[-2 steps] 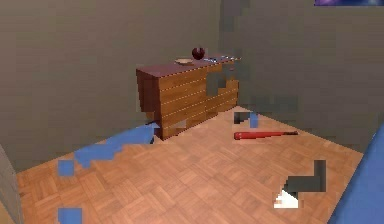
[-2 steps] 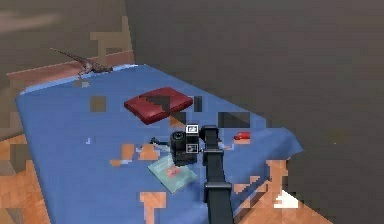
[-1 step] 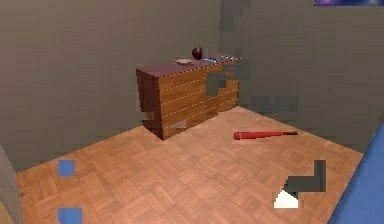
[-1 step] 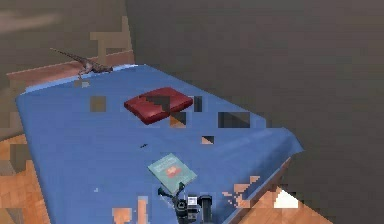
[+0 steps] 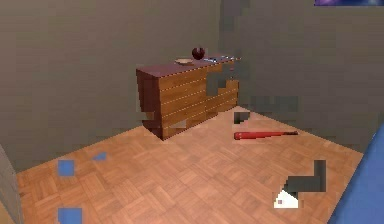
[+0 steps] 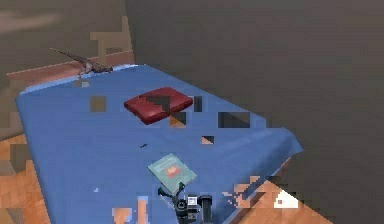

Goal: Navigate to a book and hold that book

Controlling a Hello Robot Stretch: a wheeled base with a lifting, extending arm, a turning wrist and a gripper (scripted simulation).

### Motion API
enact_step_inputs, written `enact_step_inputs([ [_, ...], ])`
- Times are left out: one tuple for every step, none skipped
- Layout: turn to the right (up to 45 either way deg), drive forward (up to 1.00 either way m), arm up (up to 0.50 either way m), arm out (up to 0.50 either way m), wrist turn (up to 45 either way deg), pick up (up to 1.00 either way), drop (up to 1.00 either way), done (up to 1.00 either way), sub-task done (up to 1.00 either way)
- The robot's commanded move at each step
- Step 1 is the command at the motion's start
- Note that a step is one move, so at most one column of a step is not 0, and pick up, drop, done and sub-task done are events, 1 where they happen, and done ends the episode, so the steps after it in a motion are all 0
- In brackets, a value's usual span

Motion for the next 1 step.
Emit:
enact_step_inputs([
  [0.0, 0.0, 0.1, 0.0, 0.0, 0.0, 0.0, 0.0, 0.0],
])
